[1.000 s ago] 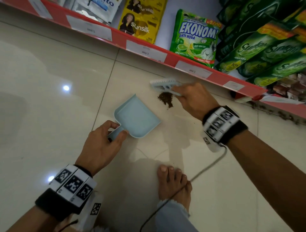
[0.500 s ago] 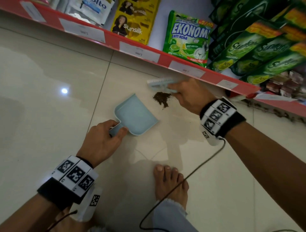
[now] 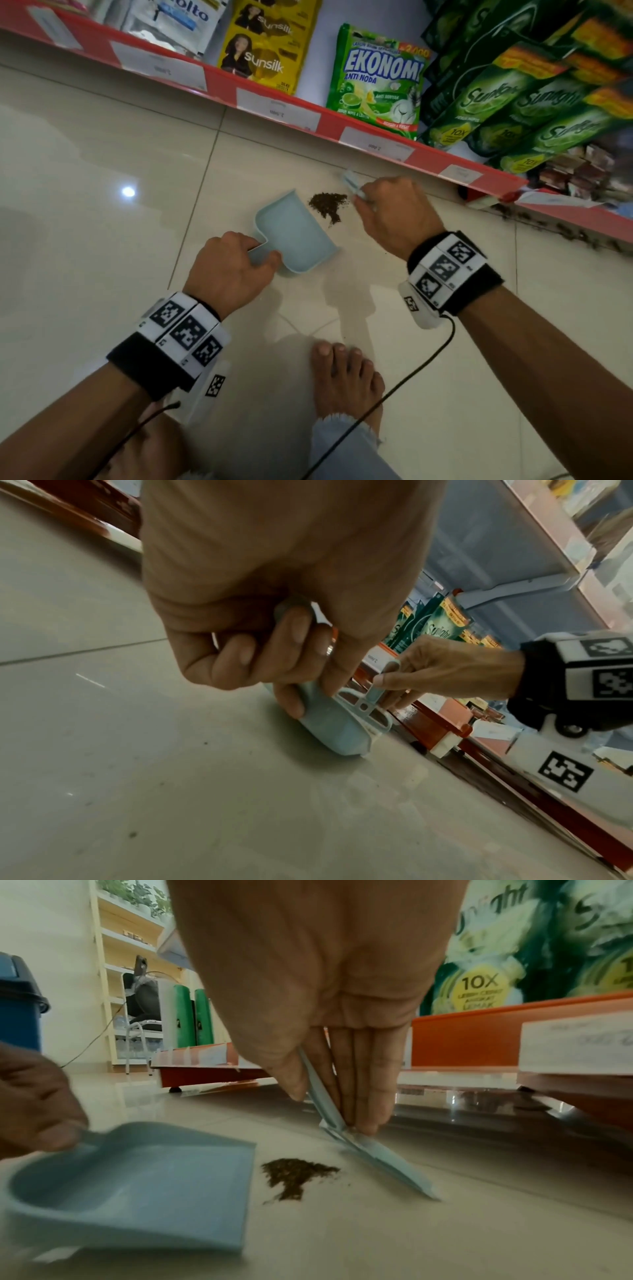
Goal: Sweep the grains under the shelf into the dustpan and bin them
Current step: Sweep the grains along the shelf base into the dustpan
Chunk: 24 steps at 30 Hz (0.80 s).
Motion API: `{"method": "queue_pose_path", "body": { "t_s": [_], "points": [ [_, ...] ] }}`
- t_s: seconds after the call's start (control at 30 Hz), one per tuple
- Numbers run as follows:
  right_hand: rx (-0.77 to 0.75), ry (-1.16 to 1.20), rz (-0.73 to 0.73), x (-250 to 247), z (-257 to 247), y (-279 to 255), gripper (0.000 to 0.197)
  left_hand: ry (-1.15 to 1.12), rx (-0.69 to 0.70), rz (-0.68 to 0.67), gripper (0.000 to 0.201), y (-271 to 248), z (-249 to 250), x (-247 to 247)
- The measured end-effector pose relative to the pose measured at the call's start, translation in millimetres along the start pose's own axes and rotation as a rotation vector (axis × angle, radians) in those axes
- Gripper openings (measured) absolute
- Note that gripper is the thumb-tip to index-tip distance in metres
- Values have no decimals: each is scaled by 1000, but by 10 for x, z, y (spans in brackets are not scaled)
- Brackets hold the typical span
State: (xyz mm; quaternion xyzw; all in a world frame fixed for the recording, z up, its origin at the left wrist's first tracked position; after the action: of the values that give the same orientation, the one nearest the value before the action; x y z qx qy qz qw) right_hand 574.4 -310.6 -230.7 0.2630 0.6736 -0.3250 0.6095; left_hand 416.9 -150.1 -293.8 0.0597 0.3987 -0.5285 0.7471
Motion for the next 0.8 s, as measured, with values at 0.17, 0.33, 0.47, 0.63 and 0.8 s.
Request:
{"method": "queue_pose_path", "body": {
  "t_s": [0.17, 0.33, 0.47, 0.63, 0.8],
  "points": [
    [-100, 176, -43, 68, -179, -150, 37, 38, -101, -40, 41, 57, 4, 54],
    [-89, 351, 148, -176, -168, -202, 34, 50, -129, -52, 39, 44, 2, 60],
    [-15, 222, 159, -181, -34, -57, 36, 76, -158, -69, 46, 45, -10, 84],
    [-64, 152, 30, 14, -212, -98, 33, 100, -162, -80, 52, 13, -32, 104],
    [-105, 388, 71, -51, -380, -255, 31, 55, -153, -77, 45, -38, -22, 87]
  ]
}}
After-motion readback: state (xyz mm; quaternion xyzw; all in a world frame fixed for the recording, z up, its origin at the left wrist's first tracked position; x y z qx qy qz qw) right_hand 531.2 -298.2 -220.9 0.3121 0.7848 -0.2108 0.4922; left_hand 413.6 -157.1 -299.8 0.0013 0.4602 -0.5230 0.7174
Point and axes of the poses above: each hand's wrist, its own y-axis towards the middle knuckle, its own x-axis out of the palm, z = x × y, the point moved 5 cm from there along y, towards the middle knuckle, and after that the axes turned 4 degrees about z, right-handed, at the moved point
